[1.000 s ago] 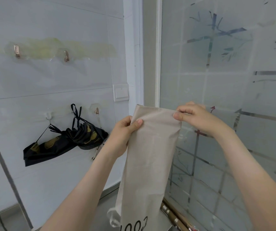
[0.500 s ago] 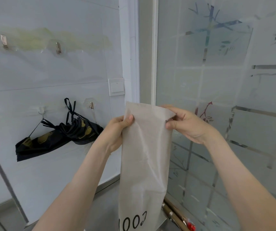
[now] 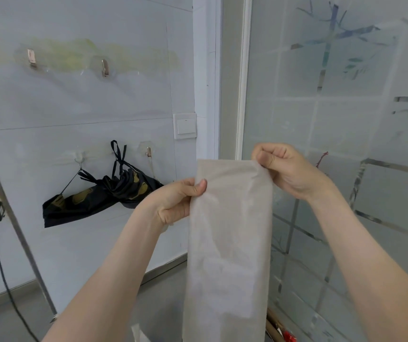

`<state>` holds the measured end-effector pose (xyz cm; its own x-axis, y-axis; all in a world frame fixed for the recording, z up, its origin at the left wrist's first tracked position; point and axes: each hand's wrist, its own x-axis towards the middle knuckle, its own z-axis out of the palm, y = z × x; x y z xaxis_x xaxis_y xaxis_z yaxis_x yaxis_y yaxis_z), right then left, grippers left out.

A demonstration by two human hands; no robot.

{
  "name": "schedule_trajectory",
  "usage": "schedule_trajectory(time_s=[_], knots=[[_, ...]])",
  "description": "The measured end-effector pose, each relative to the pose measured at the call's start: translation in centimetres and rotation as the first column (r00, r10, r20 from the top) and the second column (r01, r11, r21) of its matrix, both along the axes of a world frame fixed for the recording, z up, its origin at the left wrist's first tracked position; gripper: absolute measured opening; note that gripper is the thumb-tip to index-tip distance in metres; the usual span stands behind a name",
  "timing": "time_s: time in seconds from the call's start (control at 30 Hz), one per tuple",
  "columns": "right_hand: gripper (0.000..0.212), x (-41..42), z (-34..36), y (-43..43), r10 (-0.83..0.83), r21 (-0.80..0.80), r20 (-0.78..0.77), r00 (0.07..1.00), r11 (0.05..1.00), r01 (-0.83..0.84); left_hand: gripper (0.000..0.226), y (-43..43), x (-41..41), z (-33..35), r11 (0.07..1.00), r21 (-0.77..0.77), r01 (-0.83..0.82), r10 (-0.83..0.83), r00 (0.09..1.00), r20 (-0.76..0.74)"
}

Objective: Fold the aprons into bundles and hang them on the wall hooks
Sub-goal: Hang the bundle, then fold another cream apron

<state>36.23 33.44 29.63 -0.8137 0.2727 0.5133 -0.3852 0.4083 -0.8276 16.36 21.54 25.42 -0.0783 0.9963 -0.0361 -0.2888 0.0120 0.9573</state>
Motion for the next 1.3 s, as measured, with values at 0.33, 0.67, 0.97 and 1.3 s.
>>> schedule_trajectory(time_s=[0.33,0.67,0.97,1.3], knots=[[0.101,2.8,-0.4,0.3,-0.136,-0.176,-0.078,0.988,0.977,0.121,0.014,1.0,2.7,1.9,0.885,0.394,-0.25,0.233,0.968,0.091],[0.027,1.4,-6.5,-2.3,-0.316,-0.65,0.059,0.947,0.708,0.276,0.024,2.3,4.3,1.9,0.797,0.35,-0.492,0.544,0.837,-0.064],[0.026,2.8,-1.5,-0.6,-0.502,-0.694,-0.021,0.864,0.63,0.349,0.071,1.1,4.3,-2.1,0.997,0.069,0.024,-0.002,0.955,-0.297],[0.043,2.9,-2.1,-0.8,-0.348,-0.668,-0.074,0.935,0.713,0.212,0.017,2.1,6.3,0.6,0.924,0.235,-0.3,0.34,0.928,-0.15]])
